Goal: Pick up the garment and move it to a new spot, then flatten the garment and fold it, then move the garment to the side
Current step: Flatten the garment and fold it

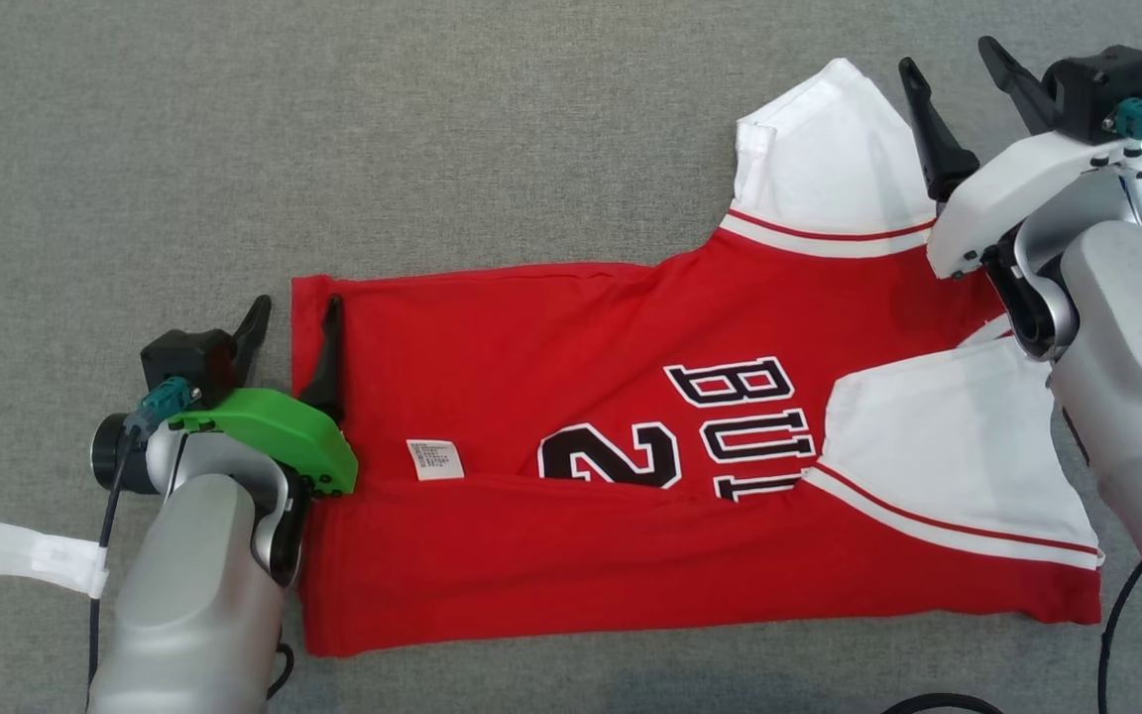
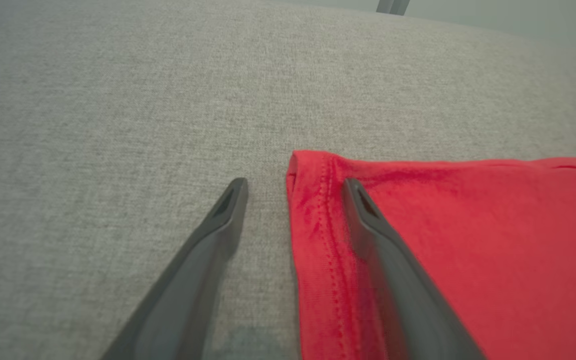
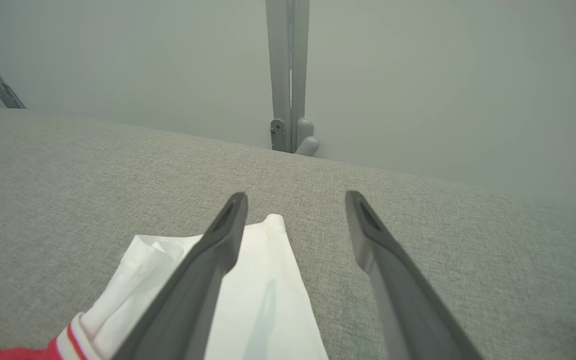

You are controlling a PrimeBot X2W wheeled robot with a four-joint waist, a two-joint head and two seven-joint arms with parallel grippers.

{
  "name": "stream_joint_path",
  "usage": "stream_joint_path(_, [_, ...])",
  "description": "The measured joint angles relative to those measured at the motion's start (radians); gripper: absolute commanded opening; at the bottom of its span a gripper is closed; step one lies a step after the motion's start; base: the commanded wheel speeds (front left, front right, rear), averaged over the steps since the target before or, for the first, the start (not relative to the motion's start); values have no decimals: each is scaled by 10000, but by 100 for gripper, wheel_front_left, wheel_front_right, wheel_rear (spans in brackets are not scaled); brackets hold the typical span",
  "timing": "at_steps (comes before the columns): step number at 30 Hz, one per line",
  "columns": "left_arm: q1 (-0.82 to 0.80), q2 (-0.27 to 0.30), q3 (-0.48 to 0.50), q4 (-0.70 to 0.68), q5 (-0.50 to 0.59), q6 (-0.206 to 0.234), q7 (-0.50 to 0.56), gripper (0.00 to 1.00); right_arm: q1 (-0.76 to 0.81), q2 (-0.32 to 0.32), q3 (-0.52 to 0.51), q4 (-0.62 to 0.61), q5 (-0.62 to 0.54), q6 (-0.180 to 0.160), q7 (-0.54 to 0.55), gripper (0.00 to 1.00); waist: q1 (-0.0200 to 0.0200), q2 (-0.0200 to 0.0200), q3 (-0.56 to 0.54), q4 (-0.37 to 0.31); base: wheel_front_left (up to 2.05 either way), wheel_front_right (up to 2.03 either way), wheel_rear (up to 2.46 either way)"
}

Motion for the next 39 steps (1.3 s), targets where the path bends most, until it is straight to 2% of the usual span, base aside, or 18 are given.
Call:
stream_joint_path(1, [-44,-21,-38,17,-13,0,0,78,-142,-38,136,98,67,-2,77,100,0,0,28,43,0,0,0])
stream_joint_path(2, [-98,-33,-130,23,-21,0,0,54,-313,-94,328,217,84,0,240,100,0,0,60,87,0,0,0])
stream_joint_path(4, [-190,-67,-332,61,-56,0,-2,32,-607,-153,560,476,268,2,541,100,0,0,121,169,0,0,0])
stream_joint_path(5, [-224,-88,-412,67,-111,0,-4,9,-746,-215,709,608,330,2,711,100,0,0,146,213,0,0,0])
stream_joint_path(6, [-257,-96,-531,59,-144,0,-4,0,-863,-267,838,750,456,2,920,100,0,0,168,257,0,0,0])
stream_joint_path(13, [-372,-155,-1308,-169,-600,0,0,0,-1655,-426,1680,1825,853,2,2109,100,0,0,293,600,0,0,0])
stream_joint_path(21, [-478,-272,-1906,-612,-986,0,8,0,-2287,-529,2065,2903,1216,2,2504,100,0,0,530,1041,0,0,0])
stream_joint_path(22, [-488,-290,-2006,-675,-1062,0,10,0,-2327,-545,2086,3049,1260,2,2537,86,0,0,562,1106,0,0,0])
stream_joint_path(23, [-501,-309,-2115,-719,-1122,0,12,0,-2365,-562,2119,3177,1269,2,2571,58,0,0,590,1170,0,0,0])
stream_joint_path(24, [-513,-337,-2186,-755,-1172,0,12,0,-2414,-554,2125,3271,1335,2,2569,40,0,0,620,1232,0,0,0])
stream_joint_path(25, [-524,-359,-2230,-786,-1198,0,10,0,-2467,-539,2153,3356,1367,2,2569,17,0,0,651,1282,0,0,0])
stream_joint_path(26, [-536,-370,-2265,-807,-1231,0,12,0,-2520,-508,2217,3409,1371,2,2569,0,0,0,687,1320,0,0,0])
stream_joint_path(31, [-576,-368,-2353,-899,-1346,0,12,0,-2750,-424,2487,3561,1475,2,2378,0,0,0,800,1379,0,0,0])
stream_joint_path(39, [-560,-207,-2178,-1076,-1356,0,12,0,-2762,-424,2642,3701,1783,2,1179,0,0,0,525,1108,0,0,0])
